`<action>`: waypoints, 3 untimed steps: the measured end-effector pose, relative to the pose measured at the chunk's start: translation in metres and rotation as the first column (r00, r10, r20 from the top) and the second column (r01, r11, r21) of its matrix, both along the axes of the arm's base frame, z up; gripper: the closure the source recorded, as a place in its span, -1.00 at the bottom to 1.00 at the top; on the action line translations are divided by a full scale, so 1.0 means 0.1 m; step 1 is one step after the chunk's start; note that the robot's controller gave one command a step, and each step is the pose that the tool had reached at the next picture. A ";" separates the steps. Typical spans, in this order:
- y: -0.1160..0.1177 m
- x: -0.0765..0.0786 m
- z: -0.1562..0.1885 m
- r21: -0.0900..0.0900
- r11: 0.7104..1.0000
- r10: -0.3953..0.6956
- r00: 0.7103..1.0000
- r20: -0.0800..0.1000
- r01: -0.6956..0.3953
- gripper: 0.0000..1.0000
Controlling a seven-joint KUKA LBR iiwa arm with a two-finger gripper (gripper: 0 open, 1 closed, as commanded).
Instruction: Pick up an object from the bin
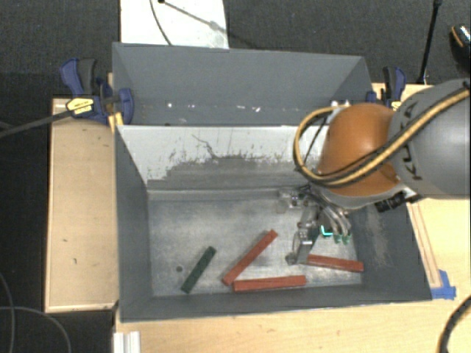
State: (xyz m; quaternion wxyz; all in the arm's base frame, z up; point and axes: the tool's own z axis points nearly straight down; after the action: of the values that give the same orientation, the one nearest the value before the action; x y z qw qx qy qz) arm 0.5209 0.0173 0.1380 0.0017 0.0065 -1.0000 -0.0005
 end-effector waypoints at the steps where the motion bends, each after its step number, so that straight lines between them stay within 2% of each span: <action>1: 0.78 -0.06 -0.69 0.002 0.961 0.278 0.961 0.003 -0.278 -1.00; 2: 0.55 -0.07 -0.36 -0.002 0.957 0.289 0.957 0.009 -0.289 -1.00; 3: 0.77 0.20 -0.37 -0.002 0.858 0.514 0.858 0.010 -0.514 -1.00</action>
Offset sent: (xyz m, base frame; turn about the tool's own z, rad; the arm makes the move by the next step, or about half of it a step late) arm -0.0060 0.0754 -0.0680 -0.2794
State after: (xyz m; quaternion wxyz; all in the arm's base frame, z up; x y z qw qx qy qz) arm 0.5407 0.0948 0.1008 -0.0032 0.2729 -0.9620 -0.0005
